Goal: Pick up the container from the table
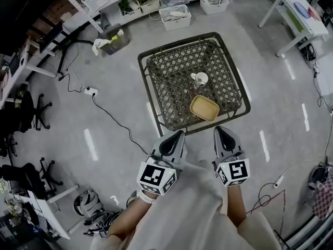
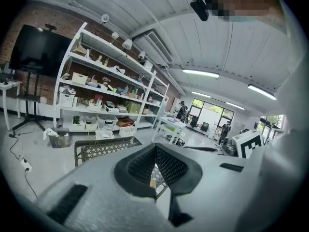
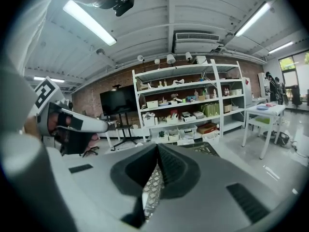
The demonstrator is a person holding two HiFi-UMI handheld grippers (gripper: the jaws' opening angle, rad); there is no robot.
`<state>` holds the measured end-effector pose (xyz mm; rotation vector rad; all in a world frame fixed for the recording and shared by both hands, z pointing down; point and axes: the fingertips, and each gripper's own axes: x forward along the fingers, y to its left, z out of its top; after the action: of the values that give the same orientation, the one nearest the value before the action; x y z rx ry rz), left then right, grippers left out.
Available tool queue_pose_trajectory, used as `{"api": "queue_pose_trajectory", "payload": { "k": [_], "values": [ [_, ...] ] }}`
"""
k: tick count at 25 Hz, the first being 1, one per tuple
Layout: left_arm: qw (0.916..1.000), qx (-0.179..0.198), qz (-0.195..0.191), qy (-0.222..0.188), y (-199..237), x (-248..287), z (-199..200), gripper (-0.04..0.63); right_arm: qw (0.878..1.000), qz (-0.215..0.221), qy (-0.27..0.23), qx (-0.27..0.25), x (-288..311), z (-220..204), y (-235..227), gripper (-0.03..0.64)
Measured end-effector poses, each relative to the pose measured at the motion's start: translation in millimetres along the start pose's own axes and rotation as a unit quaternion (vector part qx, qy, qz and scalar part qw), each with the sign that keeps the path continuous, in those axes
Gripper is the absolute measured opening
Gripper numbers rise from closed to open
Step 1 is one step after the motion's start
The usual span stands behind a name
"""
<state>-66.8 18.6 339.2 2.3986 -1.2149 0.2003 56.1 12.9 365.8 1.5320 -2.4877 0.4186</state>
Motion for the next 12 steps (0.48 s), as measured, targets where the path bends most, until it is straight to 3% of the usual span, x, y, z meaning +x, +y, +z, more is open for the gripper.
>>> {"api": "queue_pose_trajectory", "payload": {
  "k": [5,12],
  "values": [
    [0.9996,-0.012,0.012,0.021,35.8,5.9,-6.4,0.023,1.0,-0.01,0.004,-0.019,39.9,5.5,-9.8,0.018],
    [0.9992,-0.02,0.025,0.026,43.8,22.8,-8.5,0.023,0.999,-0.008,0.025,-0.021,56.7,-12.2,-23.8,0.018]
  ]
}}
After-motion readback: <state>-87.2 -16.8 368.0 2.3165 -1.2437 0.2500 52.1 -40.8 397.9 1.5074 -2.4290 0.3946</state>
